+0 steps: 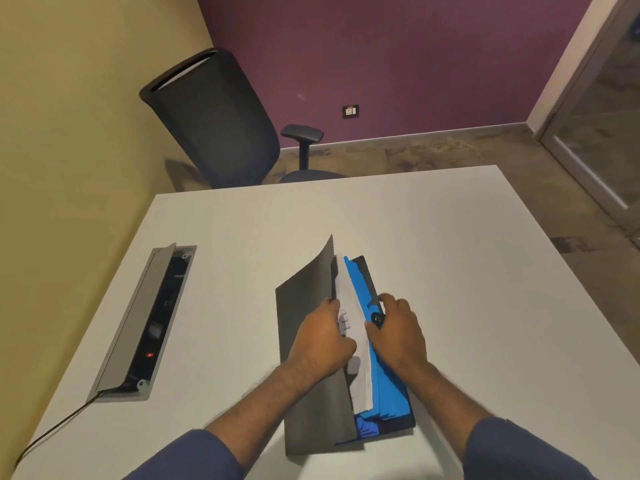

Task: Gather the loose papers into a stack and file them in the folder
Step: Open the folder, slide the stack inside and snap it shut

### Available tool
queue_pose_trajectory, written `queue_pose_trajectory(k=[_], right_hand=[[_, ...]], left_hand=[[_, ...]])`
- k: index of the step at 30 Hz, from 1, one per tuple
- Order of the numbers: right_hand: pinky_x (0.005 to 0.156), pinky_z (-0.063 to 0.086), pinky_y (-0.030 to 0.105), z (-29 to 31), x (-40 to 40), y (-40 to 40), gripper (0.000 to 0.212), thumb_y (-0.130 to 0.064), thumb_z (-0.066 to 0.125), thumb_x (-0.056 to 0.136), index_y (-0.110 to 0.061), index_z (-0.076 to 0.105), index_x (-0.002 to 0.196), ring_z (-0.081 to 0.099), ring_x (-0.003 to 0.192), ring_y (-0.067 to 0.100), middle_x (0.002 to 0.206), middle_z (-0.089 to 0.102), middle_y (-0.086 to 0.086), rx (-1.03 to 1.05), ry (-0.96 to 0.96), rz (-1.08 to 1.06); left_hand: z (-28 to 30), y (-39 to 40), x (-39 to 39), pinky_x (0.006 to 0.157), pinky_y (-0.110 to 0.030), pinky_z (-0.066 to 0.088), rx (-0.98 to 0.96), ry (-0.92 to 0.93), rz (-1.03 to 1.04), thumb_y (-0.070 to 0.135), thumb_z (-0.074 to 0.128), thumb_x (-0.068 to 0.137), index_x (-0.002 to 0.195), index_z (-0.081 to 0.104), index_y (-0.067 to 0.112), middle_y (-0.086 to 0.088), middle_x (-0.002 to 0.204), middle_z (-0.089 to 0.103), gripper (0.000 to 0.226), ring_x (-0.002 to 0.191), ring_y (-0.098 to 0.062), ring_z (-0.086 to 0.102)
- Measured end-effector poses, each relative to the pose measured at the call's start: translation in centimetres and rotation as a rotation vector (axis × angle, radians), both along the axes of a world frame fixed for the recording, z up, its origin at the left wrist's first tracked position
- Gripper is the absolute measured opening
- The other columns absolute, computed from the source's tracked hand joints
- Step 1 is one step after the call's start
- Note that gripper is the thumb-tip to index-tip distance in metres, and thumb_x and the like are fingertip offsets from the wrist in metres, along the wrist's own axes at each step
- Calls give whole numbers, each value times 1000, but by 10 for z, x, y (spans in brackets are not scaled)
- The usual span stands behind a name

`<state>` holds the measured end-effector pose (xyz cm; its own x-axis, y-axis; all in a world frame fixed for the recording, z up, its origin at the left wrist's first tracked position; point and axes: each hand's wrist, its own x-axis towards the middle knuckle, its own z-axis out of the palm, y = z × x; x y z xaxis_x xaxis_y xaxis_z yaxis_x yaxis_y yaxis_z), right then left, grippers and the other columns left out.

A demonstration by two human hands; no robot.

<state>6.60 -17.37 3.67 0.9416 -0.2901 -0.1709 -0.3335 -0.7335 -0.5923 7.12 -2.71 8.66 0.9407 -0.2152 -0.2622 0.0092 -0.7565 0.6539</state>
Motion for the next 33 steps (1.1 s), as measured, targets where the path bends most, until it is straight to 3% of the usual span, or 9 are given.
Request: queue_pose_trajectory(k=[2,5,8,12,15,19,23,29,33], right_hand=[[74,53,33,-13,2,-8,29,-21,55,93,-13,59,121,61,86,20,107,65,8,81,43,-40],[65,47,25,-28,1,-20,25,-7,50,93,-11,67,112,62,75,17,101,73,9,214,45,-206],[71,47,22,-40,-6,-31,24,3,54,90,-8,71,103,61,77,15,103,74,10,291,13,-326],[83,59,46,-57,-13,-34,21,2,57,90,-10,71,99,69,87,29,102,72,12,413,44,-364],[79,60,49,-68,-16,-35,19,-3,57,91,-15,71,96,71,84,32,99,73,8,421,48,-374],[77,60,48,-77,-17,-37,18,-5,58,90,-17,71,95,71,82,31,97,74,7,416,55,-370],[83,59,48,-83,-19,-35,18,-4,59,91,-14,72,99,70,87,28,98,73,6,420,48,-354],[90,55,35,-81,-29,-22,19,-15,70,88,-13,70,107,68,91,21,101,73,4,491,-11,-290],[80,52,20,-82,-38,-9,20,-17,75,84,-11,70,103,64,86,12,92,67,-3,446,-60,-119]], left_hand=[[-5,-5,-3,78,-27,61,19,17,-12,17,72,84,117,56,18,3,116,63,37,98,-13,65],[-14,-16,-11,88,-29,60,48,36,-49,16,71,86,124,53,20,3,122,56,42,102,-13,63],[-28,-28,-16,94,-32,57,131,82,-86,13,70,86,136,47,20,-4,143,43,55,109,-19,64],[-49,-47,-18,98,-38,54,258,172,-134,5,59,89,143,39,13,-16,163,15,58,113,-32,63],[-67,-60,-20,96,-39,52,317,235,-126,5,57,88,142,39,13,-15,167,-2,57,115,-35,63],[-93,-67,-26,87,-40,52,334,265,-128,6,56,88,141,39,15,-15,166,1,57,108,-36,65],[-117,-60,-31,82,-40,53,346,212,-184,15,48,98,155,21,20,-11,167,-9,63,106,-38,65],[-139,-16,-28,116,-36,33,322,-69,-180,49,45,98,153,30,21,-4,163,26,65,142,-24,38],[-152,30,-24,123,-39,13,475,-105,-197,74,32,88,157,21,22,-1,167,15,87,152,-24,18]])
